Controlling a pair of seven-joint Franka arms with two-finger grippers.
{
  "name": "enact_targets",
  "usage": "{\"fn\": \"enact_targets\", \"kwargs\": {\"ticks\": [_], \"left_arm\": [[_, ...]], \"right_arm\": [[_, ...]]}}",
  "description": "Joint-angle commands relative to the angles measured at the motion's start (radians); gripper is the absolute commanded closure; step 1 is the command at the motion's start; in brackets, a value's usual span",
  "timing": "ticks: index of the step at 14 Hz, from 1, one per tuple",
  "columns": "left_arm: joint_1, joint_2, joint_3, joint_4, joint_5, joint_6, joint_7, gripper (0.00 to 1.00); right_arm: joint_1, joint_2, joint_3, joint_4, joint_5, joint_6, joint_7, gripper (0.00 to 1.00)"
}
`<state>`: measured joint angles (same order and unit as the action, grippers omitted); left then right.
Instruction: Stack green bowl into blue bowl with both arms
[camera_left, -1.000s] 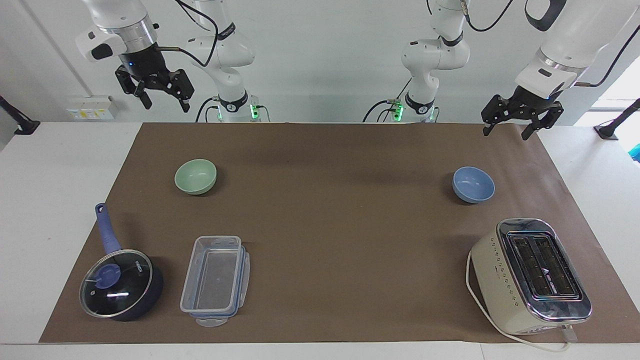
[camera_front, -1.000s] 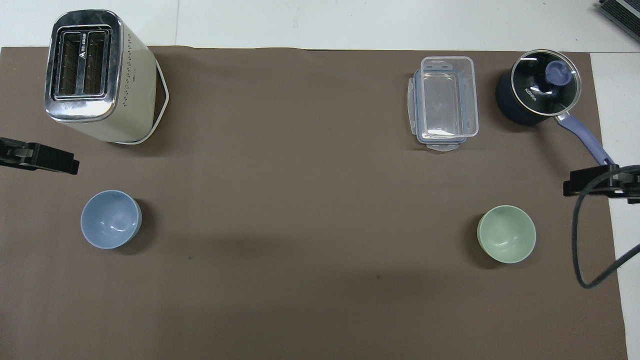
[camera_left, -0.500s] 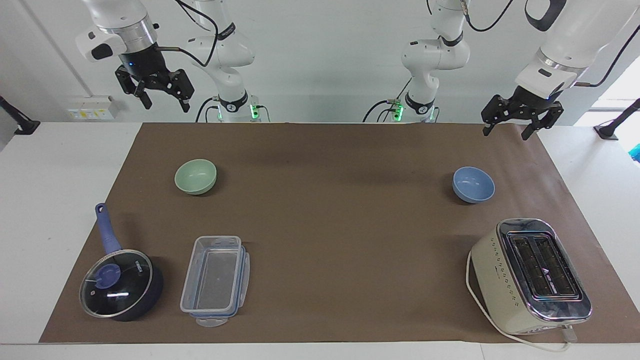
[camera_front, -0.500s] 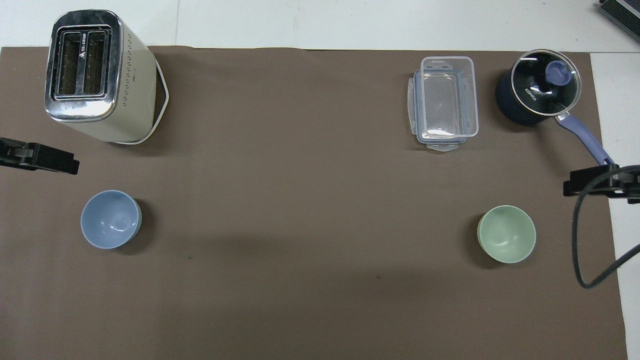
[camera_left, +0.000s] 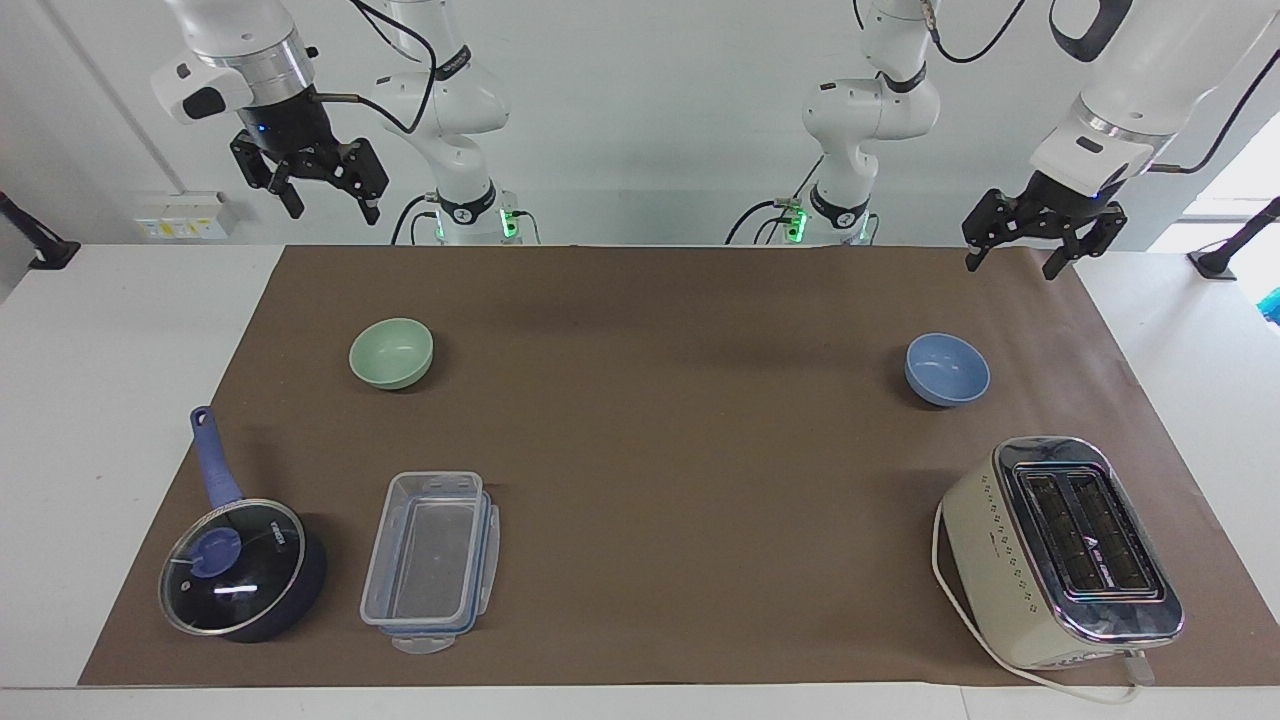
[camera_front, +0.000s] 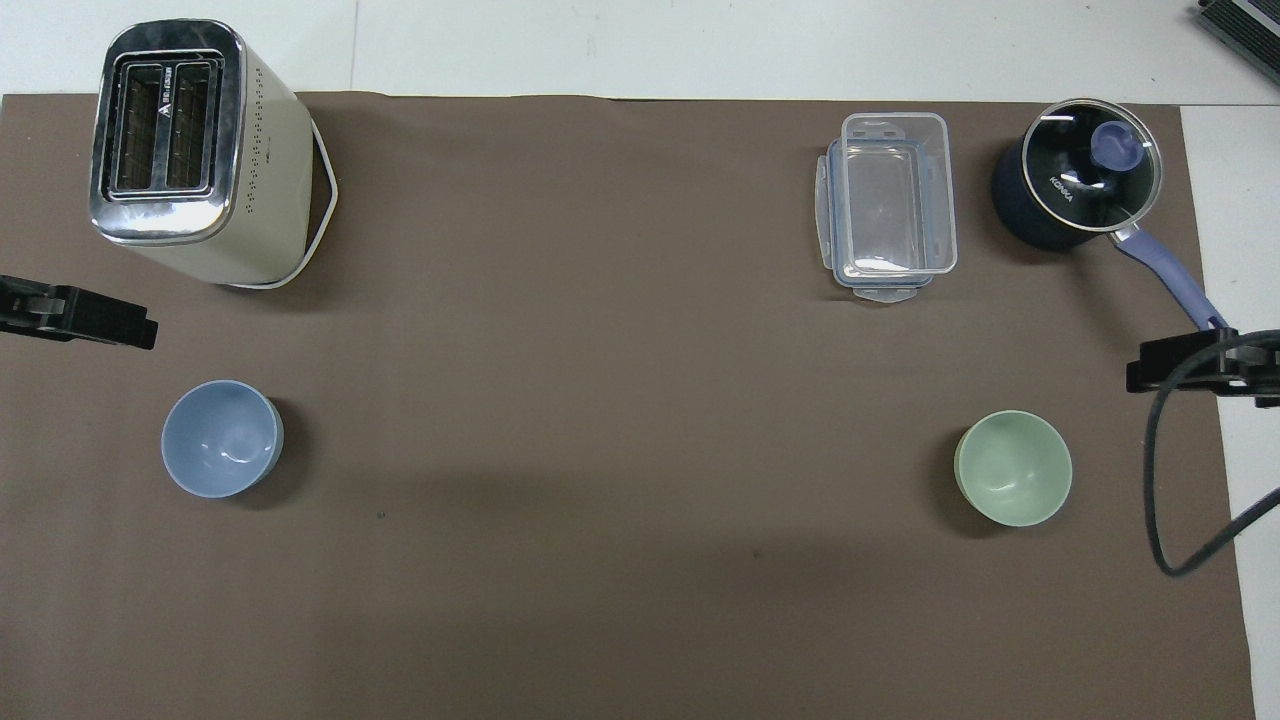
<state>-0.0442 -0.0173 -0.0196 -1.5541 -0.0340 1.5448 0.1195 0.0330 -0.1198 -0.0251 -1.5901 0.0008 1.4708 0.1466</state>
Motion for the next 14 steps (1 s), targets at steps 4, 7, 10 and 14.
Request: {"fn": "enact_targets", "kwargs": {"ticks": [4, 7, 10, 14], "left_arm": [[0.006, -0.075, 0.001, -0.162, 0.003, 0.115, 0.009, 0.0], [0.027, -0.076, 0.009, -0.243, 0.003, 0.191, 0.078, 0.0], [0.099, -0.082, 0.009, -0.354, -0.006, 0.302, 0.205, 0.0], [0.176, -0.066, 0.009, -0.497, -0.03, 0.516, 0.253, 0.0]], "right_arm": [[-0.012, 0.008, 0.004, 0.018, 0.024, -0.012, -0.027, 0.0], [-0.012, 0.008, 0.004, 0.018, 0.024, -0.012, -0.027, 0.0], [-0.012, 0.008, 0.004, 0.018, 0.024, -0.012, -0.027, 0.0], [-0.012, 0.008, 0.004, 0.018, 0.024, -0.012, -0.027, 0.0]]}}
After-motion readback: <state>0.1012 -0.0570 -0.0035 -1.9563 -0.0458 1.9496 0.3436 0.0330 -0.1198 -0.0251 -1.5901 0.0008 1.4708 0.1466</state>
